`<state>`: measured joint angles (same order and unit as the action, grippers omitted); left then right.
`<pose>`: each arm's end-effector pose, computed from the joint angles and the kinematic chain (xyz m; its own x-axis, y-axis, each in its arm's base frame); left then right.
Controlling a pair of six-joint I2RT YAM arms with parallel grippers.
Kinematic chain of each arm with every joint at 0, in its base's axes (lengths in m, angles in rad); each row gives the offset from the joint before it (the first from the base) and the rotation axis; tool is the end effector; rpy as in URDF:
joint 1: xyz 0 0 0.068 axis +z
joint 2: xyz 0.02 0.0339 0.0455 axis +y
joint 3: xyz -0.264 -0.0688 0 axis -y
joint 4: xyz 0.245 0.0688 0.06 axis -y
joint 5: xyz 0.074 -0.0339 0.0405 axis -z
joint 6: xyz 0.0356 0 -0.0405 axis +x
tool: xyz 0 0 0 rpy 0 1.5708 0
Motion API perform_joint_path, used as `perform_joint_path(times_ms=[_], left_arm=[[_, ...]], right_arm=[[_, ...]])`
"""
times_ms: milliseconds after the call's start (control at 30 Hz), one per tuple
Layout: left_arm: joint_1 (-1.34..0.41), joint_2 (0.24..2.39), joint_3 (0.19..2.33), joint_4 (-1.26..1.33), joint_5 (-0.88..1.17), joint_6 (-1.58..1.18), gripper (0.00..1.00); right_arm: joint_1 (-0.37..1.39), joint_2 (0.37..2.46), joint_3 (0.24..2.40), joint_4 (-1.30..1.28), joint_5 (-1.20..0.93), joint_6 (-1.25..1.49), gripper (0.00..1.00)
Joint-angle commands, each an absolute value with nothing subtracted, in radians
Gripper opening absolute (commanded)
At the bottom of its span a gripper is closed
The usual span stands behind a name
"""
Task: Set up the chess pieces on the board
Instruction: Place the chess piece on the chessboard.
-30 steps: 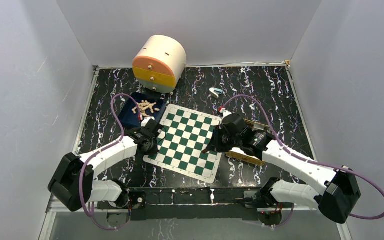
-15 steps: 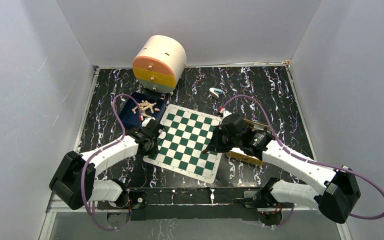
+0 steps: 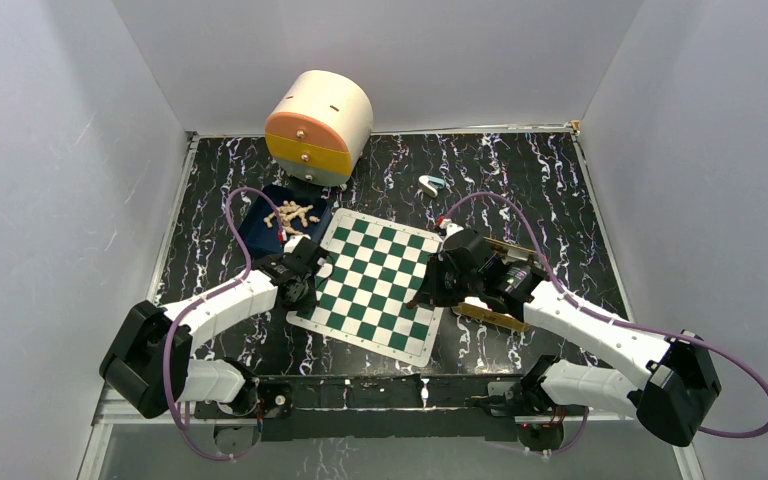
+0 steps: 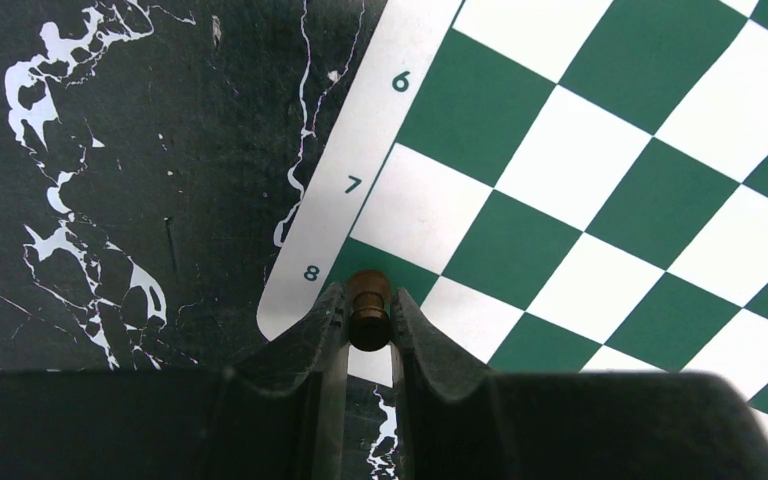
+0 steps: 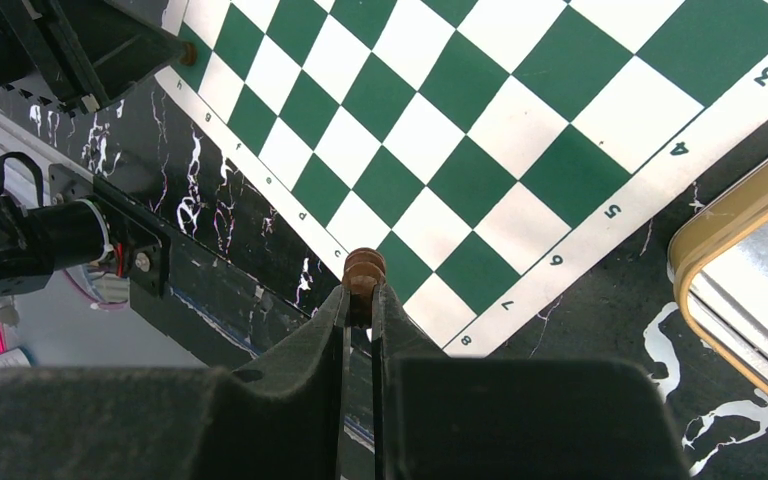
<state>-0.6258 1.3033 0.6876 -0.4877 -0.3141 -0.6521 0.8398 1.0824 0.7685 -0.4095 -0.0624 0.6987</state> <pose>0.1957 -0.1278 0.1793 -0.8447 -0.1016 -0.5255 -0.0860 0.9948 -0.0542 0.1518 0.1726 0.2556 -0.8364 0.0289 -0.5474 -0.3086 0.8005 0.5137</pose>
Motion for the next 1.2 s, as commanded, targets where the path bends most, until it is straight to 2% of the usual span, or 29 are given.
perform_joint_path(times_ms=[0, 67, 167, 267, 367, 467, 600, 767, 800, 833, 867, 1167], left_arm=[[-0.627, 1.308, 0.701, -0.531, -0.305, -0.669, 0.07], [-0.627, 1.308, 0.701, -0.535, -0.304, -0.671, 0.11], [-0.627, 1.305, 0.714, -0.547, -0.304, -0.673, 0.24], [-0.627, 1.292, 0.742, -0.571, -0.299, -0.674, 0.27], [-0.627, 1.268, 0.782, -0.590, -0.290, -0.674, 0.36], [-0.627, 1.236, 0.829, -0.582, -0.260, -0.655, 0.39], [-0.627, 1.169, 0.880, -0.509, -0.184, -0.593, 0.50], [-0.627, 1.031, 0.908, -0.446, -0.257, -0.456, 0.62], [-0.626, 1.006, 0.913, -0.444, -0.268, -0.424, 0.69], [-0.627, 0.984, 0.915, -0.439, -0.274, -0.387, 0.83], [-0.627, 0.964, 0.916, -0.437, -0.279, -0.354, 0.88], [-0.627, 0.755, 0.833, -0.424, -0.440, -0.244, 0.90]], right_arm=[[0.845, 1.077, 0.759, -0.372, -0.048, 0.683, 0.08], [0.845, 1.080, 0.759, -0.373, -0.047, 0.683, 0.08], [0.845, 1.080, 0.759, -0.375, -0.046, 0.681, 0.09], [0.845, 1.078, 0.757, -0.379, -0.046, 0.684, 0.09], [0.845, 1.081, 0.755, -0.386, -0.046, 0.693, 0.09], [0.846, 1.091, 0.751, -0.388, -0.051, 0.709, 0.08], [0.872, 1.130, 0.760, -0.397, -0.046, 0.730, 0.08], [0.938, 1.199, 0.823, -0.459, 0.054, 0.755, 0.08], [0.956, 1.212, 0.834, -0.472, 0.080, 0.762, 0.07], [0.975, 1.223, 0.845, -0.487, 0.109, 0.773, 0.07], [0.996, 1.237, 0.854, -0.499, 0.137, 0.785, 0.07], [1.197, 1.401, 0.948, -0.579, 0.353, 0.892, 0.07]])
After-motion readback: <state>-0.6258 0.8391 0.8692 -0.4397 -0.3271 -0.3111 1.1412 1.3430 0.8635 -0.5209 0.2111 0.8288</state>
